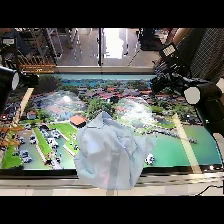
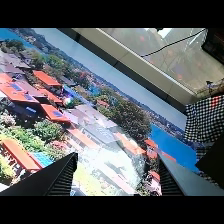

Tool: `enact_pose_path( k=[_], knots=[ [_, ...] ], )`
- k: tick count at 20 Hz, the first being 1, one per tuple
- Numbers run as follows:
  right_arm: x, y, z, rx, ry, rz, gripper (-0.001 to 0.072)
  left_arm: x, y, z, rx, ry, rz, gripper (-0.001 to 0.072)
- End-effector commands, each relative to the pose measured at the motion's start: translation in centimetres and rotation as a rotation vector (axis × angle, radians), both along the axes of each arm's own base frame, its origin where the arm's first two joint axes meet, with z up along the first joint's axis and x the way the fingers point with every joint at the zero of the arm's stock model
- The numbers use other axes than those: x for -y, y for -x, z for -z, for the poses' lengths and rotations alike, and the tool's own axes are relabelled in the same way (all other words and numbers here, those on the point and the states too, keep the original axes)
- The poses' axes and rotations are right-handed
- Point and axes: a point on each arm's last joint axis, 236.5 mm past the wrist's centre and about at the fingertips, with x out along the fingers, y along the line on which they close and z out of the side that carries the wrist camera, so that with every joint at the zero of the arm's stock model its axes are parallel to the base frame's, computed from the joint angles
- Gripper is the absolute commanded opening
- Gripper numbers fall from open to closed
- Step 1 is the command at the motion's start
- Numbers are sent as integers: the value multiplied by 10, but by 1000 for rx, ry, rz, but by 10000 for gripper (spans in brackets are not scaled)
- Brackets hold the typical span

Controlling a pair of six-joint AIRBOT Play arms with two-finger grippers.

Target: Fold the clothes and pants, and hang the long-sleeved shirts on hangers.

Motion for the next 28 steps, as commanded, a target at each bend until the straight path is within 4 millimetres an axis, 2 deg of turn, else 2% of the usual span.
enact_pose_path(
  k=[1,5,9,12,16,21,23,24,25,26,27,28],
  knots=[
    [-1,0,0,-1,-1,-1,579,0,0,0,0,0,-1,485],
    [-6,1,0,-8,-44,-6,579,-1,0,0,0,-1,-1,484],
    [-41,9,-6,-49,-280,-66,579,3,-8,5,11,12,7,484],
    [-66,19,-11,-101,-440,-117,578,19,-11,17,-4,91,25,485],
    [-81,24,-18,-127,-544,-148,578,22,-12,24,-20,98,28,485],
    [-108,45,-13,-242,-644,-222,576,23,-14,22,-12,96,31,485],
    [-117,55,-5,-302,-643,-244,574,25,-15,21,-4,98,39,485],
    [-124,63,3,-348,-638,-259,525,28,-15,21,-6,97,44,485],
    [-126,67,12,-408,-664,-238,400,30,-15,22,-9,99,48,485],
    [-133,74,22,-480,-691,-225,413,33,-14,24,-18,104,50,483],
    [-138,79,38,-563,-703,-209,471,37,-12,28,-34,115,58,481],
    [-144,87,60,-659,-700,-194,509,49,-11,37,-77,132,111,423]
  ],
)
